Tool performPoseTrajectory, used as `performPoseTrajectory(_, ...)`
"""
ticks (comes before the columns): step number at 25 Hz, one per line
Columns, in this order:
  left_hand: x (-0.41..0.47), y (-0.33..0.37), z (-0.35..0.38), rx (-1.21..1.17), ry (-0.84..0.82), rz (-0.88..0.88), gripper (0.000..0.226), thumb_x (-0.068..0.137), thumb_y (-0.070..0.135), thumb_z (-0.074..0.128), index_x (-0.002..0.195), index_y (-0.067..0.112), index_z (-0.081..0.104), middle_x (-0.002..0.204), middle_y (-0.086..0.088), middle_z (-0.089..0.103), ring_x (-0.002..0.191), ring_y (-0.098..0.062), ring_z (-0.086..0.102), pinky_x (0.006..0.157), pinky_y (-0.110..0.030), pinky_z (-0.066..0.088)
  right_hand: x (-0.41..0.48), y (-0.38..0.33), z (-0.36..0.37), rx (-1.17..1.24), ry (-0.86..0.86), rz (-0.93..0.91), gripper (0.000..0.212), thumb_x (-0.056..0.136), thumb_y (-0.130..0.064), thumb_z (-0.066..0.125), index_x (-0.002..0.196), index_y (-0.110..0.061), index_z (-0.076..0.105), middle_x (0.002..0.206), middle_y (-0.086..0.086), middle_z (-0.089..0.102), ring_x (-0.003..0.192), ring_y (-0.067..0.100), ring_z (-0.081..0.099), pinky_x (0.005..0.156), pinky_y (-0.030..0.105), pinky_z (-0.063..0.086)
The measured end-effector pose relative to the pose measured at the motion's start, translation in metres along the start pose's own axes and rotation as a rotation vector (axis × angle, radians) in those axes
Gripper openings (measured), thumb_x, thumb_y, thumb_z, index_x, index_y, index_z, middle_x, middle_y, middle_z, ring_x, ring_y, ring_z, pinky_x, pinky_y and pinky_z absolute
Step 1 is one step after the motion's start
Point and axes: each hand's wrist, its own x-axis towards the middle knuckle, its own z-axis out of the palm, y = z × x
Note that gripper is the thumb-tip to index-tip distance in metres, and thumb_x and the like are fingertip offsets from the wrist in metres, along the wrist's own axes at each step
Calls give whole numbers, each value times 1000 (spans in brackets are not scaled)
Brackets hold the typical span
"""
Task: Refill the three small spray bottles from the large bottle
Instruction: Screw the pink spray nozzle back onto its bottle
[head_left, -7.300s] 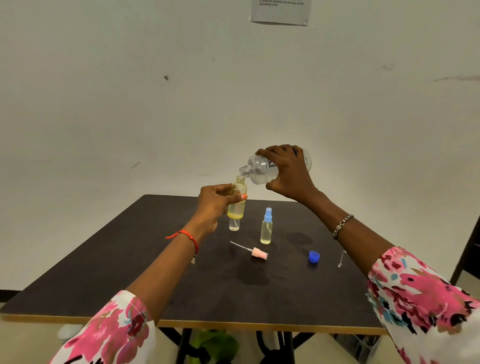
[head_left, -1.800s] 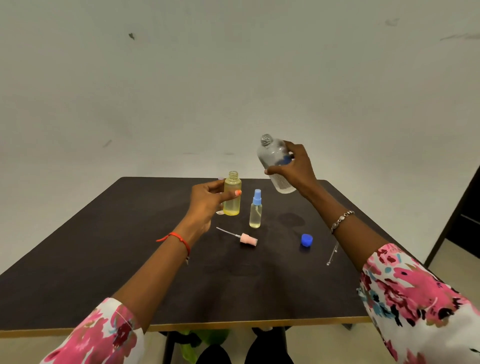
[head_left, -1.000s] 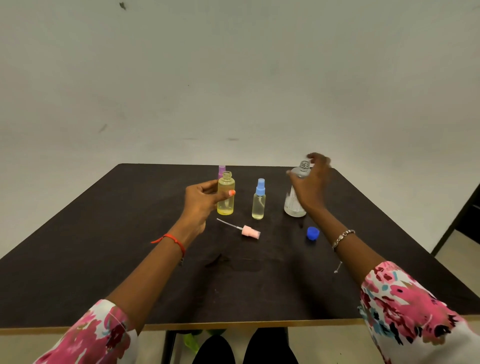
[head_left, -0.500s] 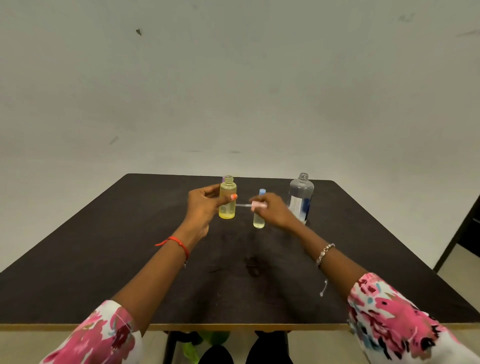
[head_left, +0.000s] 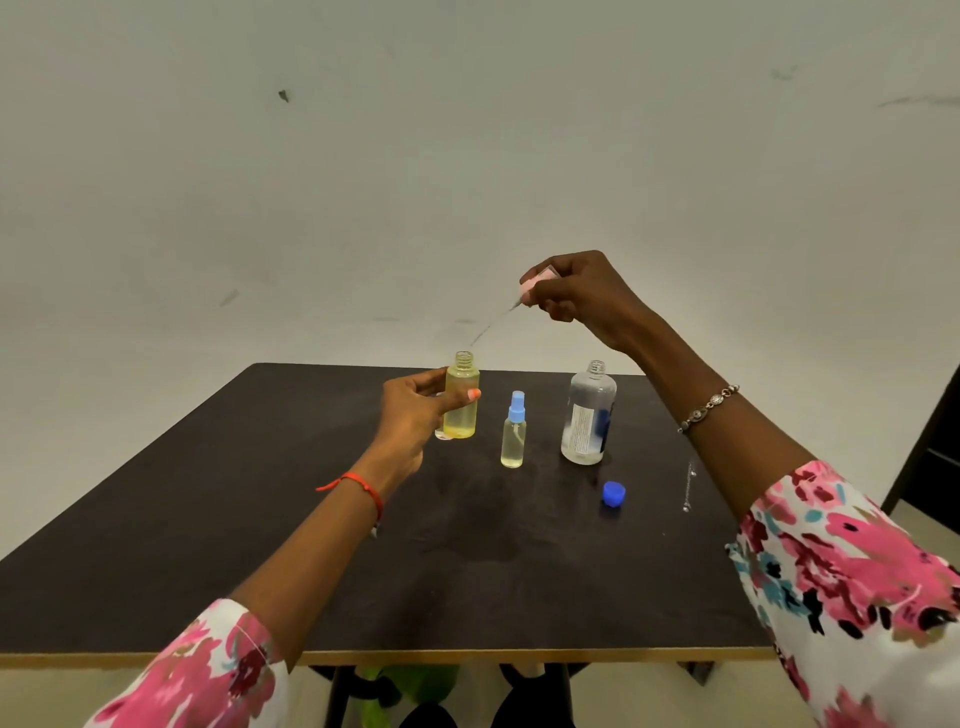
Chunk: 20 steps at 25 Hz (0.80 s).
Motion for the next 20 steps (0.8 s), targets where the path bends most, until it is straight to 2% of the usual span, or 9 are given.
performPoseTrajectory(5,-6,6,2,2,-11,7,48,70,5,75,116,5,61,115,-10,65,109,-24,60,95,-41,49,1,-9,1,-83,-16,-36,15,76,-2,65,88,6,66,77,21,59,52,14,47,45,13,39)
performPoseTrajectory(11,-9,9,0,-2,-14,19,46,70,4,75,114,5,62,106,-6,66,108,-24,60,94,-41,50,0,-23,4,-39,20,-100,11,77,1,63,86,7,66,64,10,58,44,3,48,45,14,38)
performPoseTrajectory(14,-10,9,0,4,-17,21,47,70,5,74,115,6,61,110,-7,65,110,-24,59,95,-41,49,-2,-25,10,-106,-37,-110,6,77,-3,66,81,2,67,78,21,62,51,9,48,45,12,39)
performPoseTrajectory(16,-10,10,1,19,-24,26,48,71,6,74,117,6,61,116,-8,64,112,-23,58,97,-42,48,-3,-24,17,-170,-72,-86,14,77,-7,68,85,5,68,83,23,63,55,12,49,46,12,40)
performPoseTrajectory(20,-12,14,5,31,-38,40,47,72,8,74,117,6,61,116,-8,65,112,-25,58,100,-46,46,-6,-16,35,-352,-218,-79,27,75,-15,73,91,6,68,91,27,67,64,16,53,56,20,44)
